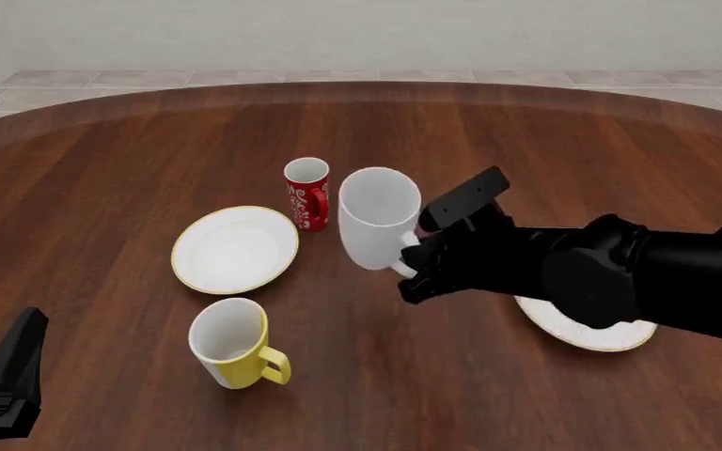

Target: Put the white mug on the left plate.

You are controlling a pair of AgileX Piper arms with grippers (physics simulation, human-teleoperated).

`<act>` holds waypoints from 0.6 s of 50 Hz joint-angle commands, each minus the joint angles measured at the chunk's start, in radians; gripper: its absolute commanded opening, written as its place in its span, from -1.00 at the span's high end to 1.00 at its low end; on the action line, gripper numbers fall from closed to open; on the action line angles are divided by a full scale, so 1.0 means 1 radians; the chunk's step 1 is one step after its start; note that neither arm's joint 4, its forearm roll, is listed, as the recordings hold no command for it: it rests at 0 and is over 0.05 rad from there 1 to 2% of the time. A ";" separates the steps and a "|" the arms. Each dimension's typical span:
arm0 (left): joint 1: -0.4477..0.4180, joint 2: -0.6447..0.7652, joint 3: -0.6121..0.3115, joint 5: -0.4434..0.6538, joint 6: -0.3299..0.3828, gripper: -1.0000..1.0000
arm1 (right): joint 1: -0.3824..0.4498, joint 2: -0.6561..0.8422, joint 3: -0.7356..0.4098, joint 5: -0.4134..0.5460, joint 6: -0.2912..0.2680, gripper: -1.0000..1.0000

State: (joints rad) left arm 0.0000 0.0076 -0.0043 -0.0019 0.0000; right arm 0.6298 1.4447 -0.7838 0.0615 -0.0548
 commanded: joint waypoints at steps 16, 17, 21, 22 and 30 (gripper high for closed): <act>0.000 0.000 0.000 0.000 0.000 -1.00 | 0.054 0.069 -0.163 0.051 -0.015 1.00; 0.000 0.000 0.000 0.000 0.000 -1.00 | 0.055 0.071 -0.173 0.056 -0.012 1.00; 0.000 0.000 0.000 0.000 0.000 -1.00 | 0.059 0.086 -0.198 0.062 -0.017 1.00; 0.000 0.000 0.000 0.000 0.000 -1.00 | 0.061 0.092 -0.204 0.062 -0.017 1.00; 0.000 0.000 0.000 0.000 0.000 -1.00 | 0.070 0.126 -0.248 0.070 -0.012 1.00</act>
State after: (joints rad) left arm 0.0000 0.0076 -0.0043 -0.0019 0.0000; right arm 0.6866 1.5361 -0.9737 0.1217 -0.0748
